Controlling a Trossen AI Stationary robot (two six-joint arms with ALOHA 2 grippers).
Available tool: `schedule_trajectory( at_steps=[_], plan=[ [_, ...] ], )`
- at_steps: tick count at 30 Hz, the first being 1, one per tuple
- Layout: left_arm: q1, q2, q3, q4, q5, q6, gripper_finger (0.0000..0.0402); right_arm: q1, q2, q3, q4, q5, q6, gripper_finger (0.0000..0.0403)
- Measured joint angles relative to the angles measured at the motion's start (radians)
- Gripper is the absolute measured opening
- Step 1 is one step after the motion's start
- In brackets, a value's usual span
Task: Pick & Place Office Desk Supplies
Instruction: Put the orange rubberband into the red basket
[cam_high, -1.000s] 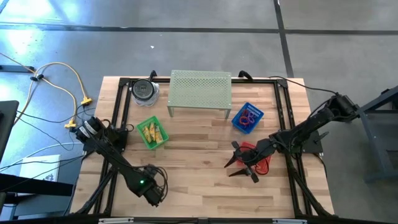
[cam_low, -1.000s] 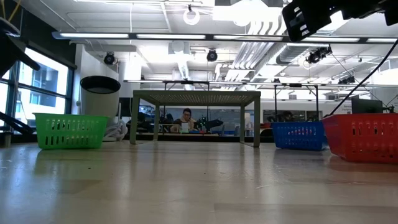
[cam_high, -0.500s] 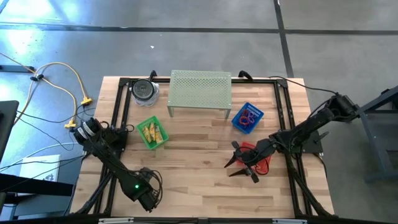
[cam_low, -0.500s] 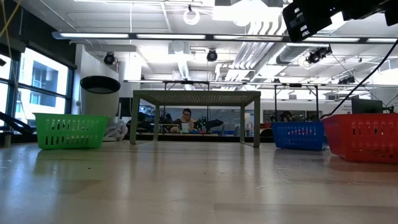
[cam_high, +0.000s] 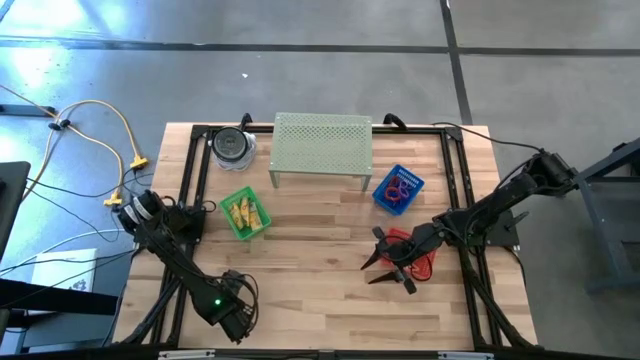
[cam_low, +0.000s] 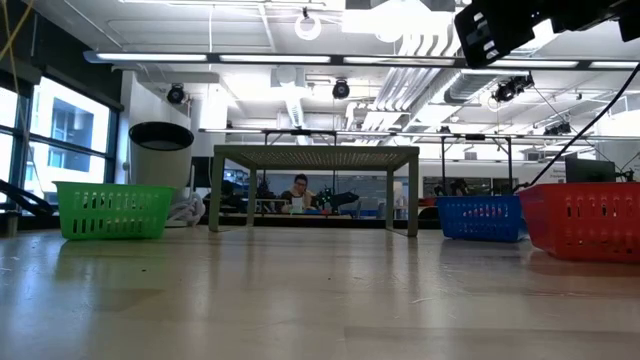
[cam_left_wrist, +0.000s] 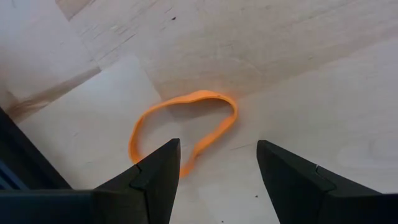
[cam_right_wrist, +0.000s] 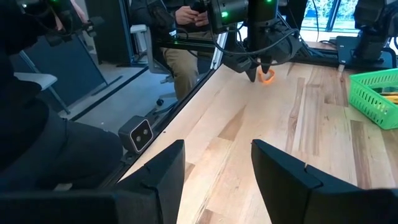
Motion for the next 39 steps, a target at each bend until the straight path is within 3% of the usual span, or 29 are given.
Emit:
schedule_trajectory(
  at_steps=[10, 23, 39],
  plan=[
    [0.001, 0.009, -0.002, 0.004, 0.004, 0.001, 0.02, 0.0, 0.0, 0.0, 0.0, 0.0, 0.023, 0.0174],
    [0.001, 0.013, -0.003, 0.005, -0.001, 0.023, 0.0089, 0.0, 0.0, 0.0, 0.0, -0.001, 0.048, 0.0174],
    [0.001, 0.015, -0.006, -0.087, 0.023, 0.019, 0.0085, 0.0, 0.0, 0.0, 0.001, -0.001, 0.044, 0.0174]
  ],
)
